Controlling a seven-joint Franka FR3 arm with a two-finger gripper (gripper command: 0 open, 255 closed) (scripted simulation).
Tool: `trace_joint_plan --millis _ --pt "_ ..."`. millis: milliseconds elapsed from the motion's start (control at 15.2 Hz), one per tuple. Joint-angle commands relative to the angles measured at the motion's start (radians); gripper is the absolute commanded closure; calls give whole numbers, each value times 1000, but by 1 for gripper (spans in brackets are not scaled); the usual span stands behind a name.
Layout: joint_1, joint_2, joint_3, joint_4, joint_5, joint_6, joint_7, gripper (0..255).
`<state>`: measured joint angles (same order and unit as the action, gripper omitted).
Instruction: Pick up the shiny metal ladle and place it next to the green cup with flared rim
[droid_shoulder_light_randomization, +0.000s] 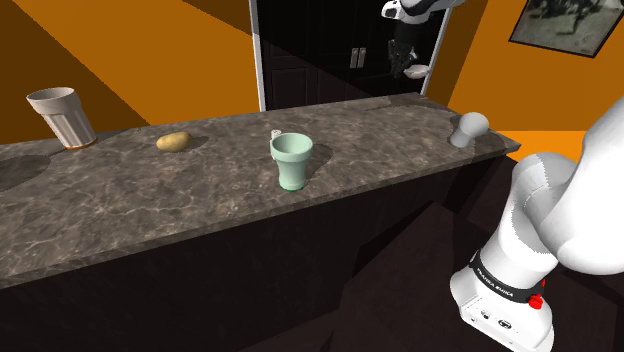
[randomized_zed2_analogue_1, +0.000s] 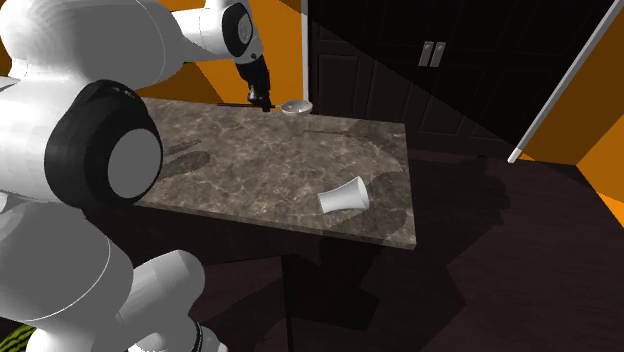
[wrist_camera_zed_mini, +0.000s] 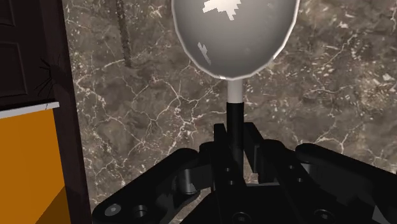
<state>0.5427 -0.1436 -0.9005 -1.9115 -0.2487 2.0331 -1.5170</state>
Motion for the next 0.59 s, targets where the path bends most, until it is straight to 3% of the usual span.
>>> trace_joint_plan --millis 0,528 --pt "18 19 22 14 9 -8 38 255" --pt "90 130 96 97 73 -38 164 255"
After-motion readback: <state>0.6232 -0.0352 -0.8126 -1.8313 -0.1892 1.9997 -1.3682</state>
